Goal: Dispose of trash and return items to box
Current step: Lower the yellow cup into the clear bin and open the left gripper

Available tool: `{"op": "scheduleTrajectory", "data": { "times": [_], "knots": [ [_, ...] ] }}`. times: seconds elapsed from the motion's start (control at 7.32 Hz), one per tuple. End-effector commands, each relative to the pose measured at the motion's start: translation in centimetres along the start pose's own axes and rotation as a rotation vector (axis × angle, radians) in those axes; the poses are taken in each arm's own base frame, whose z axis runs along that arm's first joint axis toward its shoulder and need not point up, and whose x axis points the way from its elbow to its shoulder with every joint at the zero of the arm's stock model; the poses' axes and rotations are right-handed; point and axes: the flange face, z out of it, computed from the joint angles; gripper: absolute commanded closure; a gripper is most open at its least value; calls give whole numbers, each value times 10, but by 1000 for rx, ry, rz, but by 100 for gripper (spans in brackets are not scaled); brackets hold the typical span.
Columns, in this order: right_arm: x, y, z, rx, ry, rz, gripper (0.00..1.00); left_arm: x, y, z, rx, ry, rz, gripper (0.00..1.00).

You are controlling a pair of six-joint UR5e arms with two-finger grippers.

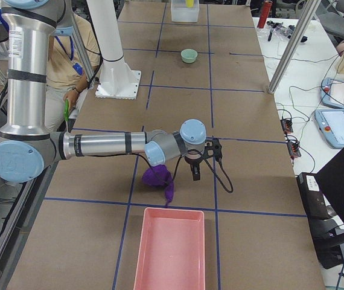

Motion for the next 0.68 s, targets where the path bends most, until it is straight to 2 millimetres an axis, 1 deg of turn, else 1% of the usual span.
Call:
{"op": "scheduleTrajectory", "data": {
  "times": [0.0,0.14,0.55],
  "knots": [
    [-1,0,2,-4,0,-3,0,15,1,37,-62,80,16,100],
    [-1,0,3,-6,1,-3,0,19,1,44,-73,83,28,100],
    [-2,0,4,-8,0,-5,0,10,7,58,-82,81,25,100]
  ]
}}
